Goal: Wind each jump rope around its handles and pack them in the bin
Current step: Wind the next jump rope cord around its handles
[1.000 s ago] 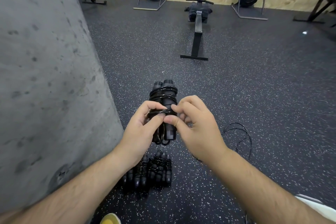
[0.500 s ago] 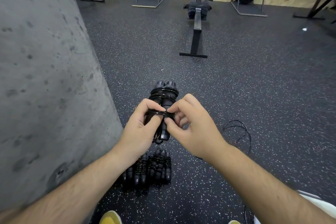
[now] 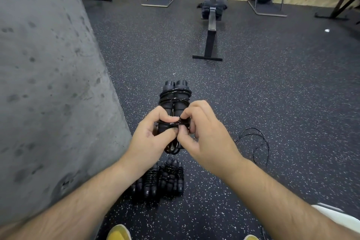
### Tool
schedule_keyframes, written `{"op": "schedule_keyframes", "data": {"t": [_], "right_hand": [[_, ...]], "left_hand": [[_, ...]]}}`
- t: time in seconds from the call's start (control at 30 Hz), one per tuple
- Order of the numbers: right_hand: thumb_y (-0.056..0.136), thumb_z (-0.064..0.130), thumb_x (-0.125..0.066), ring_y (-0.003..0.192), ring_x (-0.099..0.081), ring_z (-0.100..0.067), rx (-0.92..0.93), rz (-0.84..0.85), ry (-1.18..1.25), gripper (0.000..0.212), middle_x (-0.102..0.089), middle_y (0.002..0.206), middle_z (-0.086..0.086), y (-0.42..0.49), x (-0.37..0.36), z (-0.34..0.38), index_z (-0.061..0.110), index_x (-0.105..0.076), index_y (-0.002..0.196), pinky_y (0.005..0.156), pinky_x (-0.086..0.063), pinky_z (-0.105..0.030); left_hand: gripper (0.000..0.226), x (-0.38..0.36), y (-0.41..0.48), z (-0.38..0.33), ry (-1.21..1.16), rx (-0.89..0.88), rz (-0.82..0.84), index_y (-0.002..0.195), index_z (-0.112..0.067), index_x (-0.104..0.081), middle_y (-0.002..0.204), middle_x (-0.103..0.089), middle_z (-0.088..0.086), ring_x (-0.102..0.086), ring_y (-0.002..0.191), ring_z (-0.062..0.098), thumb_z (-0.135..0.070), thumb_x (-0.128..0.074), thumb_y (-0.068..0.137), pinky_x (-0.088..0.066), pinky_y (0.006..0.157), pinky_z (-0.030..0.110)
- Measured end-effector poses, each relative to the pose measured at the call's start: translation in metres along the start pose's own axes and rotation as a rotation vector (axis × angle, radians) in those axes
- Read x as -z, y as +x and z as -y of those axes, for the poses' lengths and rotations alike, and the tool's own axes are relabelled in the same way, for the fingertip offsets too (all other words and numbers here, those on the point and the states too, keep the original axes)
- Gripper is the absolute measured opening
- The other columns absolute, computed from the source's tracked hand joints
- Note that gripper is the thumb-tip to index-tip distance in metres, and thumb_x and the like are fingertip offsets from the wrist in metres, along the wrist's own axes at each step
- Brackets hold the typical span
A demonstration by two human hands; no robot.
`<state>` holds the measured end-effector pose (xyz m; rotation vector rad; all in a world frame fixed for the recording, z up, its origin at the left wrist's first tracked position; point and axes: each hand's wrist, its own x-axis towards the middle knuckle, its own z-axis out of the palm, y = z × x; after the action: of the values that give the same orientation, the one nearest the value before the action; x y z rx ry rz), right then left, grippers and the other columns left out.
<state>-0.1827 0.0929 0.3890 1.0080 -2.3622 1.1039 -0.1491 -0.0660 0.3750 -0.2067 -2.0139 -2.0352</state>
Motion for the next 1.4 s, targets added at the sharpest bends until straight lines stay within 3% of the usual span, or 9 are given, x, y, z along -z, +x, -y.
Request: {"op": "schedule_keyframes", "data": {"t": [0.37,0.63,0.73,0.83,0.93,1.03,1.17,1.27,1.4], "right_hand": [[0.091,0.013,-0.067,0.074,-0.058,-0.017,-0.103,0.033,0.186,0.013,-0.048,0.104,0.005,0.002,0.002,0.000,0.012,-0.060,0.102,0.070,-0.052,-0.034],[0.095,0.019,-0.061,0.061,-0.047,-0.015,-0.024,-0.067,-0.069,0.010,-0.046,0.093,0.003,-0.003,-0.011,0.002,0.012,-0.055,0.091,0.056,-0.048,-0.040],[0.097,0.017,-0.060,0.064,-0.050,-0.019,0.002,-0.072,-0.066,0.012,-0.047,0.095,0.000,-0.002,-0.011,0.000,0.013,-0.052,0.088,0.056,-0.050,-0.041],[0.097,0.017,-0.059,0.062,-0.049,-0.021,-0.020,-0.068,-0.050,0.018,-0.042,0.093,0.002,-0.004,-0.012,0.002,0.017,-0.047,0.084,0.056,-0.048,-0.042],[0.098,0.017,-0.059,0.061,-0.047,-0.022,-0.059,-0.043,-0.027,0.020,-0.040,0.092,0.001,-0.004,-0.013,0.002,0.012,-0.048,0.081,0.056,-0.047,-0.043],[0.095,0.014,-0.062,0.067,-0.052,-0.019,-0.080,0.001,0.064,0.013,-0.043,0.095,0.002,-0.003,-0.010,-0.002,0.009,-0.055,0.086,0.062,-0.050,-0.040],[0.090,0.013,-0.064,0.078,-0.060,-0.016,-0.277,0.026,0.280,0.013,-0.049,0.103,0.003,-0.002,-0.006,-0.001,0.017,-0.056,0.099,0.070,-0.053,-0.030],[0.092,0.027,-0.065,0.079,-0.065,-0.020,-0.515,-0.018,0.444,0.019,-0.057,0.108,0.006,0.001,-0.010,0.001,0.029,-0.051,0.104,0.075,-0.058,-0.041],[0.082,0.039,-0.068,0.079,-0.069,-0.025,-0.696,0.015,0.541,0.032,-0.067,0.108,0.012,0.008,-0.011,-0.005,0.031,-0.054,0.110,0.079,-0.057,-0.054]], "left_hand": [[0.026,0.003,0.006,0.006,0.018,0.020,-0.026,0.088,-0.031,-0.062,0.087,-0.068,-0.008,-0.060,0.080,0.009,-0.006,-0.063,0.081,-0.049,0.072,0.021],[0.020,-0.003,0.006,0.006,0.077,0.019,-0.097,0.076,-0.029,-0.058,0.075,-0.063,-0.011,-0.055,0.070,0.007,-0.009,-0.063,0.079,-0.047,0.064,0.020],[0.023,0.001,0.006,0.004,0.053,0.002,-0.069,0.080,-0.029,-0.060,0.079,-0.066,-0.007,-0.057,0.072,0.008,-0.006,-0.065,0.083,-0.047,0.066,0.024],[0.010,0.004,0.005,0.002,0.022,-0.026,0.017,0.087,-0.016,-0.058,0.077,-0.062,-0.015,-0.054,0.073,0.002,-0.009,-0.066,0.087,-0.045,0.069,0.017],[0.018,0.002,0.005,0.006,0.044,-0.023,-0.004,0.080,-0.028,-0.058,0.074,-0.059,-0.016,-0.051,0.071,0.002,-0.020,-0.067,0.092,-0.043,0.068,0.016],[0.016,0.001,0.006,0.012,-0.020,0.028,-0.043,0.097,-0.023,-0.055,0.085,-0.062,-0.013,-0.057,0.081,0.004,-0.014,-0.066,0.090,-0.047,0.075,0.018],[0.032,0.005,0.010,0.015,-0.061,0.053,-0.067,0.104,-0.022,-0.046,0.095,-0.064,-0.001,-0.060,0.088,0.015,-0.010,-0.068,0.084,-0.053,0.077,0.029],[0.036,0.006,0.011,0.014,-0.079,0.067,-0.059,0.098,-0.029,-0.044,0.102,-0.066,0.010,-0.062,0.090,0.026,-0.006,-0.068,0.084,-0.057,0.074,0.044],[0.044,0.010,0.010,0.016,0.036,0.034,0.005,0.105,-0.029,-0.040,0.111,-0.068,0.010,-0.064,0.097,0.025,-0.005,-0.070,0.084,-0.057,0.082,0.047]]}}
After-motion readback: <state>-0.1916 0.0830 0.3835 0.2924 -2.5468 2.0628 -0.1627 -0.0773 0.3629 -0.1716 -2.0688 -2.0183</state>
